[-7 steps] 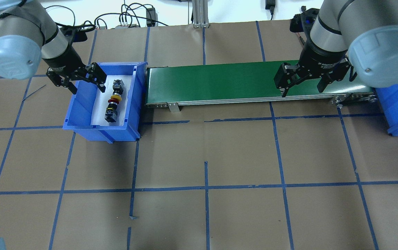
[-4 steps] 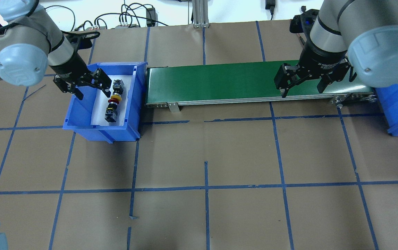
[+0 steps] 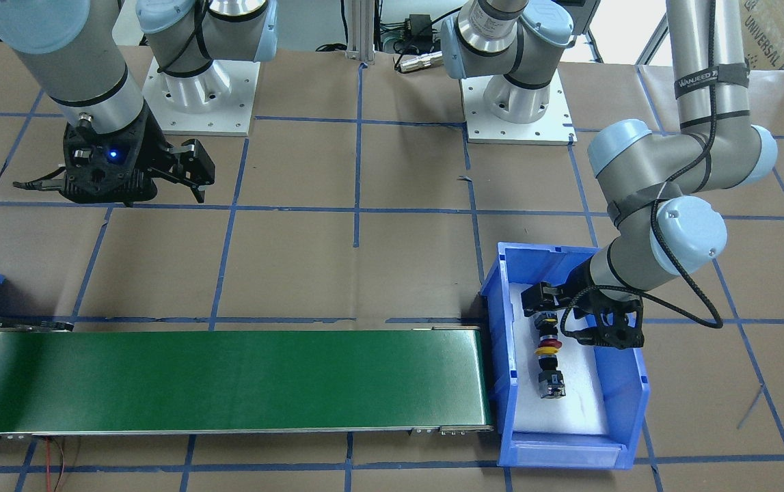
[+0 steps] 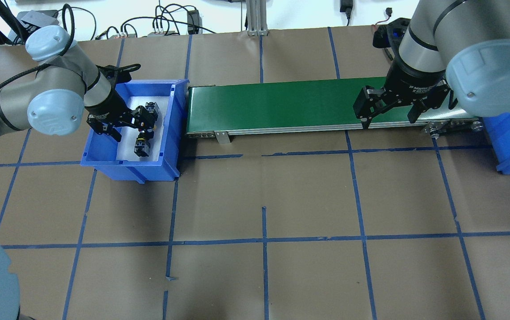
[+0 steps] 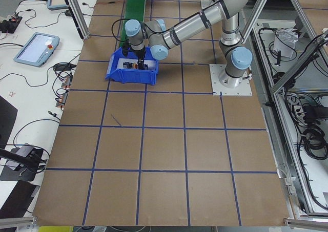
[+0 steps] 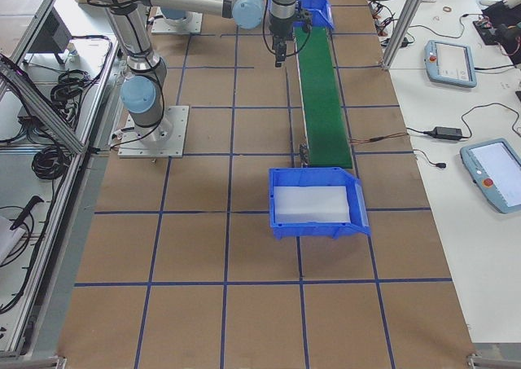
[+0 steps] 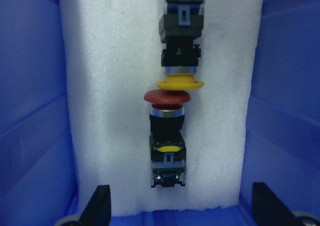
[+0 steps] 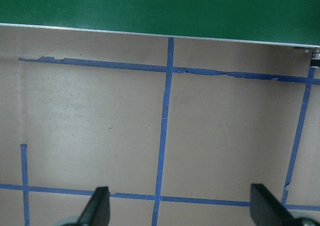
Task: Transport two buttons from left to right
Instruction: 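Lower the left gripper into the bin and grasp the red-capped button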
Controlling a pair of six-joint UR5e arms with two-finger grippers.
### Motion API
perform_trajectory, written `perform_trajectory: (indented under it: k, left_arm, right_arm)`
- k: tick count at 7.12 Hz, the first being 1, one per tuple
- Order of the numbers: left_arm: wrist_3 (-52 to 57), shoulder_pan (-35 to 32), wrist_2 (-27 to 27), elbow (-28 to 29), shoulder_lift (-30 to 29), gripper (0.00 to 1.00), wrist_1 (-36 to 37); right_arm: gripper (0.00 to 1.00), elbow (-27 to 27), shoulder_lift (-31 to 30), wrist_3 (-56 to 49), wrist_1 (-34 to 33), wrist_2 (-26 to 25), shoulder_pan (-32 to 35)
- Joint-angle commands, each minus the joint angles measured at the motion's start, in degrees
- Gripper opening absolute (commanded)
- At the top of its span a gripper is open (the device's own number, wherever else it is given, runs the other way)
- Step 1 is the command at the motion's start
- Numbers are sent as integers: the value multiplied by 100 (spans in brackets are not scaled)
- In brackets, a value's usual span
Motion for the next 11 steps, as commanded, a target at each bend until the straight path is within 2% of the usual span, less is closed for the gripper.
perform_trajectory:
  k: [1, 2, 3, 4, 6, 7, 10, 11]
  left_arm:
    - [1, 7, -31, 17, -290, 85, 307]
    - [10, -1, -23, 26, -334, 65, 317]
    - [-7, -1, 30, 26, -326, 40, 317]
    - [-16, -1, 39, 96, -300, 28, 308]
    - [-34, -1, 161, 192, -160, 26, 282]
    - [-51, -10, 440, 393, -46, 26, 29]
    - [-848, -263, 426, 1411, 332, 27, -1612]
    - [-1147, -578, 434, 1720, 324, 27, -1695]
  right_arm:
    - [100, 0, 0, 11, -7, 0, 1]
    - [100, 0, 0, 3, -7, 0, -7]
    - [100, -8, 0, 11, -7, 17, 1]
    - [100, -26, 0, -6, -34, 26, 1]
    - [100, -26, 0, -6, -148, 0, -42]
    - [100, -35, 0, 3, -157, 17, -86]
    - [100, -35, -9, 11, -183, -18, -51]
    - [100, -35, -9, 3, -183, -18, -51]
